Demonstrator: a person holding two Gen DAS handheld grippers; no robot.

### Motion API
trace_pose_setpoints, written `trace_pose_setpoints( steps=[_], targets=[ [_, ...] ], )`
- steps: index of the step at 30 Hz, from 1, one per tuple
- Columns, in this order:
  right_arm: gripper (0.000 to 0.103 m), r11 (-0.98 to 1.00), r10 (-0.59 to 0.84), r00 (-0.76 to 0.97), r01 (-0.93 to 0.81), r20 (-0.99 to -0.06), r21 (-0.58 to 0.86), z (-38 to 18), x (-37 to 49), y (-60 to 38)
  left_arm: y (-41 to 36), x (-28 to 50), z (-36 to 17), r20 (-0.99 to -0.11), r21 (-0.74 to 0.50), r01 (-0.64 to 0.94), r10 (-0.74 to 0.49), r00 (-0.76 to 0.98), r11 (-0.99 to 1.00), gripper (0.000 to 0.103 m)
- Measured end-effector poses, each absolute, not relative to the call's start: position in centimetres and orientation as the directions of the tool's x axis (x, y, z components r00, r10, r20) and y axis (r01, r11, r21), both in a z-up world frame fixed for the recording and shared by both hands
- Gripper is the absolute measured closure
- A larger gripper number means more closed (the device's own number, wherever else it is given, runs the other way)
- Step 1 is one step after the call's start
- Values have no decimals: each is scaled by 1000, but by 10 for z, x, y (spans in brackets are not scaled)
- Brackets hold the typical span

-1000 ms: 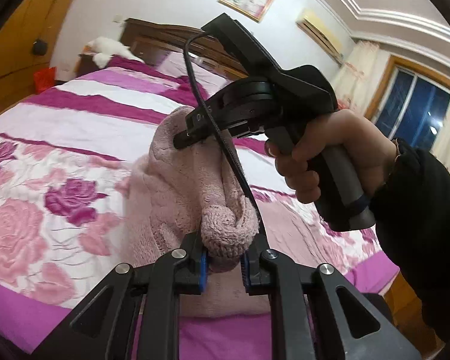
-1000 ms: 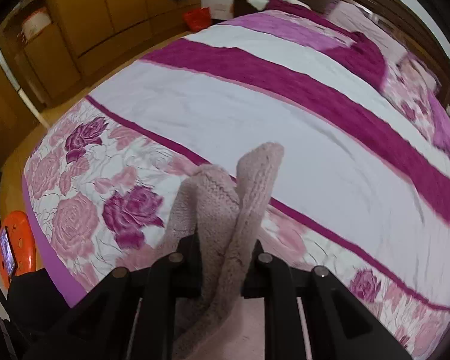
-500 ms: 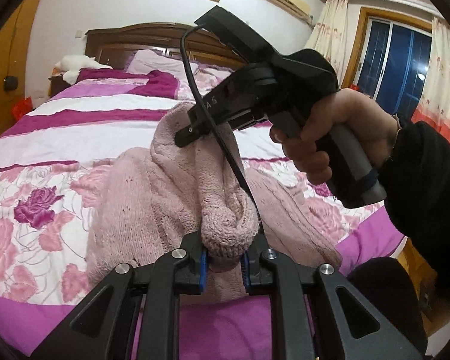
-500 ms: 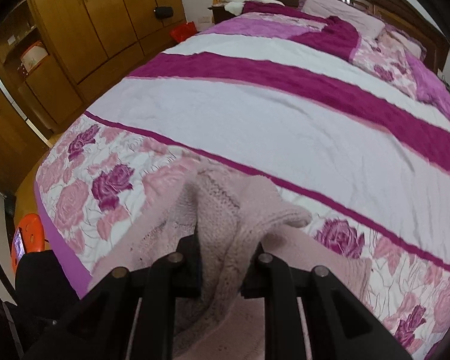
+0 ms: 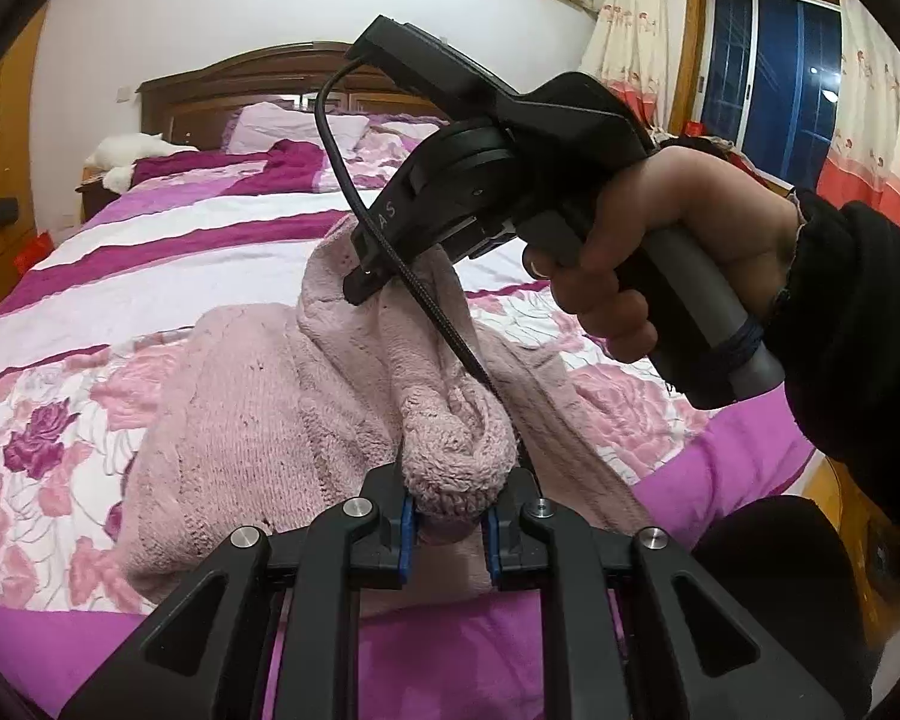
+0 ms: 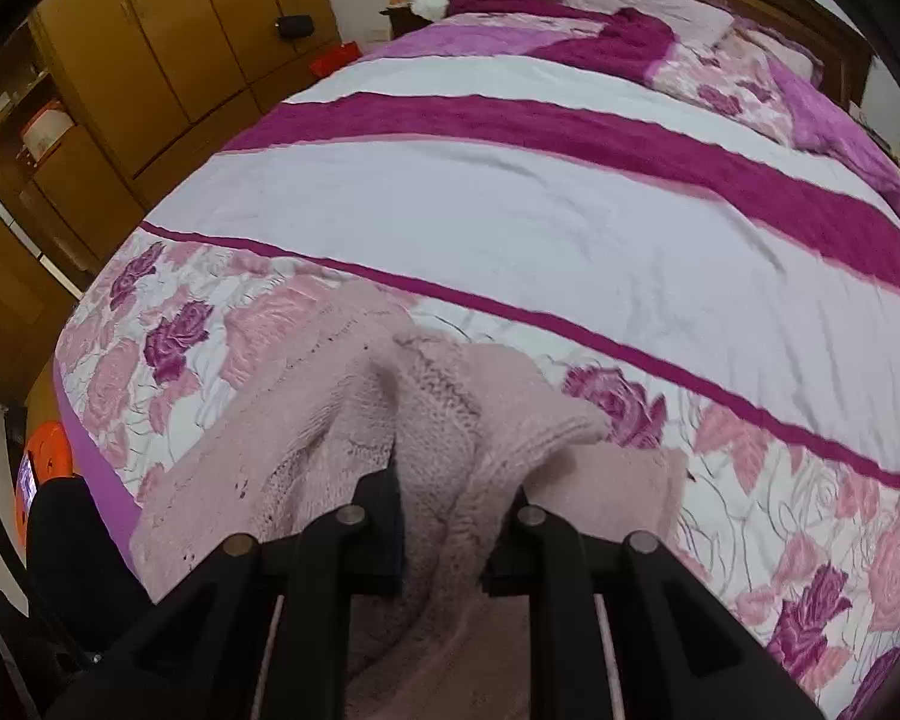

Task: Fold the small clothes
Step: 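Lift the held cardigan with both grippers and fold it over onto itself, then open both grippers and release the folded cardigan onto the bed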

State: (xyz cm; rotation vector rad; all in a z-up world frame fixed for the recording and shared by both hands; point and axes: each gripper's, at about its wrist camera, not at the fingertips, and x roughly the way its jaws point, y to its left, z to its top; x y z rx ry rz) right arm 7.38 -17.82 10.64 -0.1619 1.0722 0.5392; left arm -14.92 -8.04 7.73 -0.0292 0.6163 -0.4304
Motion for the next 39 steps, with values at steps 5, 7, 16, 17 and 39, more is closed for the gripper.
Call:
trace_pose_setpoints(
  steps=[5, 7, 16, 17, 39],
  targets=[
    [86, 868, 337, 365, -477, -868, 136, 102, 71, -194, -91, -150, 76, -561, -142, 397, -404, 723, 907, 103],
    [86, 868, 340, 365, -476, -867, 140, 101, 70, -200, -95, -150, 75, -563, -136, 404, -406, 720, 905, 103],
    [86, 872, 349, 374, -465, -859, 152, 95, 71, -227, -117, -142, 73, -580, -120, 440, -423, 696, 890, 103],
    [86, 874, 347, 373, -462, -860, 151, 94, 71, -230, -120, -140, 73, -582, -117, 446, -425, 693, 887, 103],
    [20, 974, 167, 447, -216, -879, 75, 45, 49, -296, -129, -139, 45, -684, -188, 593, -538, 494, 783, 86]
  ],
)
